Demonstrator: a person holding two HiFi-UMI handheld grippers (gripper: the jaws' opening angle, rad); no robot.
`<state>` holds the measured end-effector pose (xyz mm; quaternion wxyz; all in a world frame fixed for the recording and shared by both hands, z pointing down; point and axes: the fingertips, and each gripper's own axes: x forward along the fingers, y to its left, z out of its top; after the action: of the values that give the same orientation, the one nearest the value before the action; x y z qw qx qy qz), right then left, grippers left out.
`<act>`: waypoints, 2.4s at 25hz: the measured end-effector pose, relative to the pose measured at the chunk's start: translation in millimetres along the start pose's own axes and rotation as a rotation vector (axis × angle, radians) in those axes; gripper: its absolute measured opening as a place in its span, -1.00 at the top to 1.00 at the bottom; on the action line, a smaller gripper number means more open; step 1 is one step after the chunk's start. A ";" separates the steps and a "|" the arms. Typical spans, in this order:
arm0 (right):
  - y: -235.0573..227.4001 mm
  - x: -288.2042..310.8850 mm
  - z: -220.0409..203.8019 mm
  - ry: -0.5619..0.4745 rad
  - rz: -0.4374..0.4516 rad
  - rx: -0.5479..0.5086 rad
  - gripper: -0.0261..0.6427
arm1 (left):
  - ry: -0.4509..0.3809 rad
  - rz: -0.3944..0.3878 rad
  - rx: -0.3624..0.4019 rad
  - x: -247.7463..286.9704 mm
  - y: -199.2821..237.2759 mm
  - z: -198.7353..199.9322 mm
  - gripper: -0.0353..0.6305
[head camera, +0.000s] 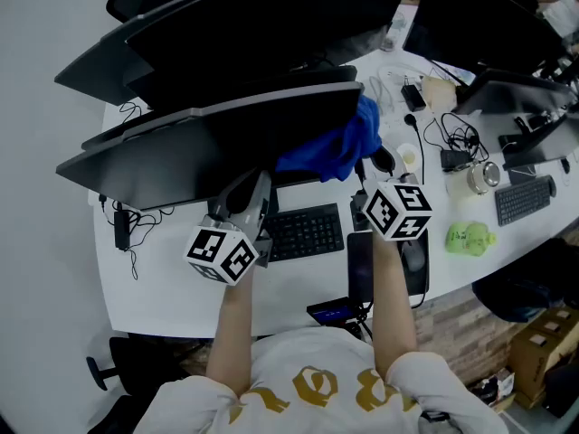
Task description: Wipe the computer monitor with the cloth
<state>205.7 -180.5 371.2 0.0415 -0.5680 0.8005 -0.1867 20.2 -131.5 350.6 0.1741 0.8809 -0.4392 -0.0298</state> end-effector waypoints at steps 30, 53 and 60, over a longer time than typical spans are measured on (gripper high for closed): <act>-33.4 -0.5 -114.2 0.170 -0.061 0.051 0.72 | 0.129 0.078 -0.023 -13.9 24.0 -80.0 0.89; -49.9 -3.4 -167.5 0.190 -0.149 0.112 0.72 | 0.175 0.138 -0.050 -40.9 52.1 -112.2 0.89; -52.0 -1.5 -181.9 0.187 -0.170 0.144 0.73 | 0.172 0.154 -0.051 -50.3 65.0 -111.0 0.89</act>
<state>202.1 -148.2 557.6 -0.0088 -0.6095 0.7344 -0.2985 -37.4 -96.9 471.3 0.2353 0.8391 -0.4881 0.0478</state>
